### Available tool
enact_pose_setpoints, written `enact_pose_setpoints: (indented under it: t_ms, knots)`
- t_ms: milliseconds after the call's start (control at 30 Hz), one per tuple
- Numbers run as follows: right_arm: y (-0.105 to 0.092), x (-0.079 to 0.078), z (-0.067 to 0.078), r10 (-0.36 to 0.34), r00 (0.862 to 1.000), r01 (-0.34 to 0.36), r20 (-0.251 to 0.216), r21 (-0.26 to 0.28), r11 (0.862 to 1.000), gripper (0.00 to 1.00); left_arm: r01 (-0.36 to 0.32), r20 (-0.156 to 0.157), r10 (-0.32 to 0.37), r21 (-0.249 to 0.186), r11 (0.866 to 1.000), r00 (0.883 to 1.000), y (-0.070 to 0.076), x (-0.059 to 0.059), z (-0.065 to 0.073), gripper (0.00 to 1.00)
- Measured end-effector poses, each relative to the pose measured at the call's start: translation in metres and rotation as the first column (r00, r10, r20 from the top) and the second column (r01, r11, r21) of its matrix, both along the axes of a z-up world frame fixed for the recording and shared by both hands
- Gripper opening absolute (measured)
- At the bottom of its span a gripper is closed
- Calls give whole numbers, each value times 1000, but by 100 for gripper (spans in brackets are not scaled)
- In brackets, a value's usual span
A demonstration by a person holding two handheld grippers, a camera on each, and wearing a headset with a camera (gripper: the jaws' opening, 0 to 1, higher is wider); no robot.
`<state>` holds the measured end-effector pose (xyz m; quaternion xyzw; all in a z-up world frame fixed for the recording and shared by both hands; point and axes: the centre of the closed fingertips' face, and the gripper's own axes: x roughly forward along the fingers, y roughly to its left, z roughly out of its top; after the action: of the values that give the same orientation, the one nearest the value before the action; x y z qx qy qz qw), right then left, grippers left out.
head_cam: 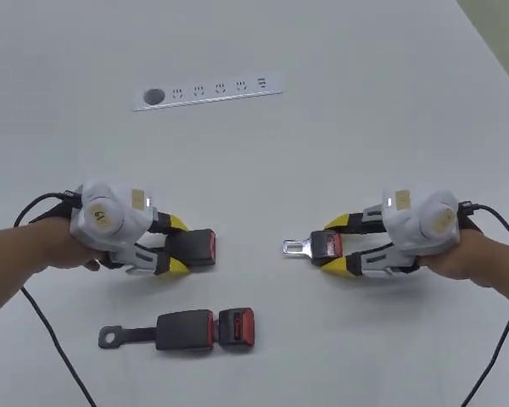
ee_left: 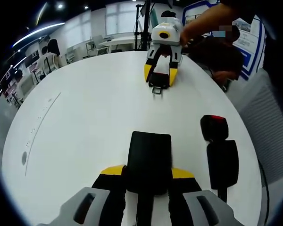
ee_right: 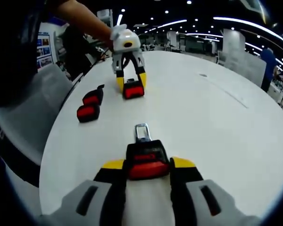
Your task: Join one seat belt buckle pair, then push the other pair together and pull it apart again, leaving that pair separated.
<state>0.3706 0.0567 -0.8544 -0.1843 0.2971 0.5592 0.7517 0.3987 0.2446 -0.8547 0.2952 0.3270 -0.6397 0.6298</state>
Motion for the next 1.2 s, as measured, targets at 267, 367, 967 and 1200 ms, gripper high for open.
enact_pose_setpoints:
  t_ms: [267, 367, 967, 1200]
  knots:
    - [-2, 4, -2, -18, 1000, 18, 17, -42, 999, 41, -65, -39, 66, 28, 998, 997, -2, 2, 2, 35]
    - [-2, 7, 5, -48, 999, 48, 16, -10, 999, 46, -108, -47, 109, 11, 994, 993, -3, 3, 8, 36]
    - [16, 15, 54, -421, 902, 399, 101, 184, 898, 84, -552, -83, 551, -251, 795, 831, 16, -1, 75, 95]
    - [30, -3, 79, -505, 854, 472, 127, 220, 854, 89, -629, -114, 634, -339, 699, 765, 35, -21, 98, 99]
